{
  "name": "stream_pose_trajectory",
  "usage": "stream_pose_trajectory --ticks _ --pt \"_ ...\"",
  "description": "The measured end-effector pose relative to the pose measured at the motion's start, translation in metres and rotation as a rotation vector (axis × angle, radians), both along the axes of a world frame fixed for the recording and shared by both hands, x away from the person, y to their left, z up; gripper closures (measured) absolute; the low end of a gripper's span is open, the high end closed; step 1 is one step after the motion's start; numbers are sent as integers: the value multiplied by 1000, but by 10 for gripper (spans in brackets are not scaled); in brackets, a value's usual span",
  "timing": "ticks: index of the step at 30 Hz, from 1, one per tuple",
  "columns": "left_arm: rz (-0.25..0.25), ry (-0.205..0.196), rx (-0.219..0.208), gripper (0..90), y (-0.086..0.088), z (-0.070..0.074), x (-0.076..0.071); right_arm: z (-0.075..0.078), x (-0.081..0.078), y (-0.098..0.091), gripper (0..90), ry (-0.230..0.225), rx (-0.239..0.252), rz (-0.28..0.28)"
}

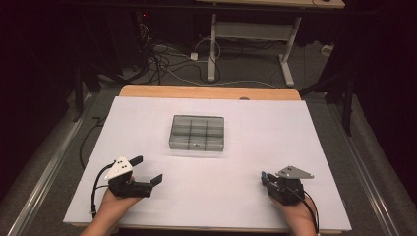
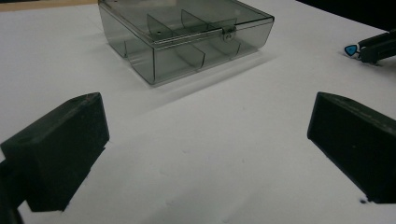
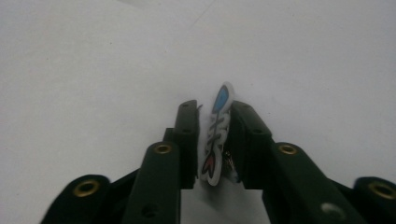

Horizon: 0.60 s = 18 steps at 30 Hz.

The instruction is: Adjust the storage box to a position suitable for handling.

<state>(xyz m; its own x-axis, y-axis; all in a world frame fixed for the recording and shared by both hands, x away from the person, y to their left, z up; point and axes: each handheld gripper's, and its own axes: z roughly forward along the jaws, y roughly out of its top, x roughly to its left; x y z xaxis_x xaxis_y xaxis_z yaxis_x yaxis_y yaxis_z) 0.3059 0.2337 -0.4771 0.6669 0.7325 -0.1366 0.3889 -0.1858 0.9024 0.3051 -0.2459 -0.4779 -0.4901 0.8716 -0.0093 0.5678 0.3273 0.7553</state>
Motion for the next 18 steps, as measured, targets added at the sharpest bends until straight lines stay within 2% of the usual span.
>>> stream_pose_trajectory --ticks 7,15,18 --pt "3 1 2 0 1 0 0 7 -1 -1 623 -25 42 -2" --pt "-6 13 -3 0 1 -1 0 15 -4 0 478 -78 93 16" --pt "-7 15 0 0 0 -1 1 16 -4 2 386 -91 103 31"
